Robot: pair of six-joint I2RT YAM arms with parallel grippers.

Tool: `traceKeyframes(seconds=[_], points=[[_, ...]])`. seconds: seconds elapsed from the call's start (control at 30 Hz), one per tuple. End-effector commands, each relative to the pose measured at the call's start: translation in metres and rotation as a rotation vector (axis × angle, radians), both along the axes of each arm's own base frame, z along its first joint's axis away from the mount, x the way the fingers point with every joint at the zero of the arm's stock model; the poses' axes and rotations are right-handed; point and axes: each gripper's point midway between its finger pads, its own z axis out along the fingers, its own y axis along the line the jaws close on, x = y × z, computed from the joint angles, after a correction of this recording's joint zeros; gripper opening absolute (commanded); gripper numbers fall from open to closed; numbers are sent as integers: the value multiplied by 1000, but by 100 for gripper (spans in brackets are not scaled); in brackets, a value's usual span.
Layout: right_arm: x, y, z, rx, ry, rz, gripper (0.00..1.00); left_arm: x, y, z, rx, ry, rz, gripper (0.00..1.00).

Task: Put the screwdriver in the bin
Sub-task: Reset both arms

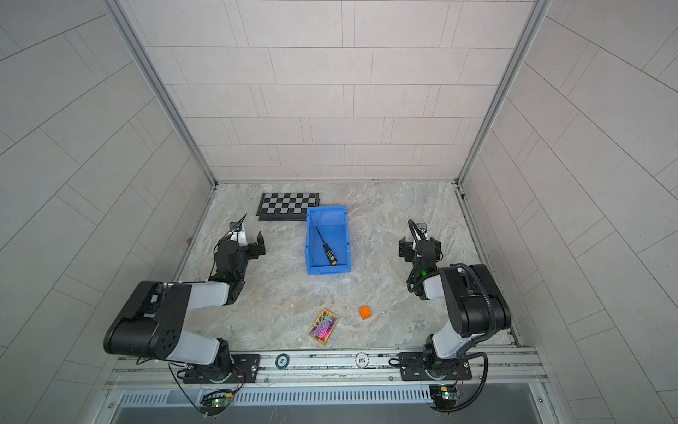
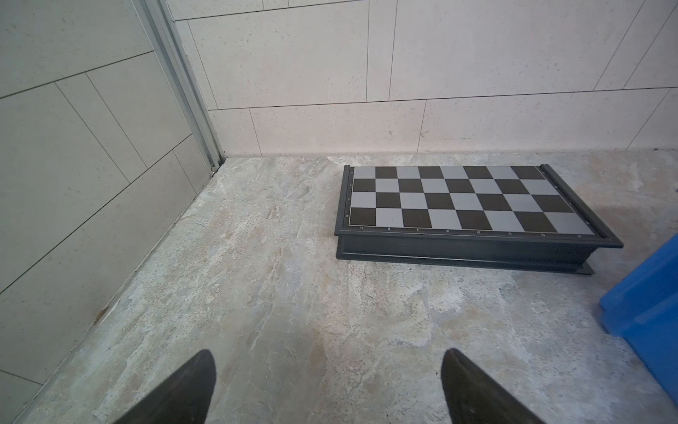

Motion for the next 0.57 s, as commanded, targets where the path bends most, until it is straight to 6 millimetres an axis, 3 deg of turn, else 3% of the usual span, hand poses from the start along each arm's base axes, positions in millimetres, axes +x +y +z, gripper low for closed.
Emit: traceKeyframes(seconds=[0.0, 0.53], points=[[3, 3, 5, -16, -19, 16, 99, 3, 1, 6, 5, -18, -3, 99], [4, 3, 6, -16, -21, 18, 99, 4, 2, 5, -2, -13, -6, 99]])
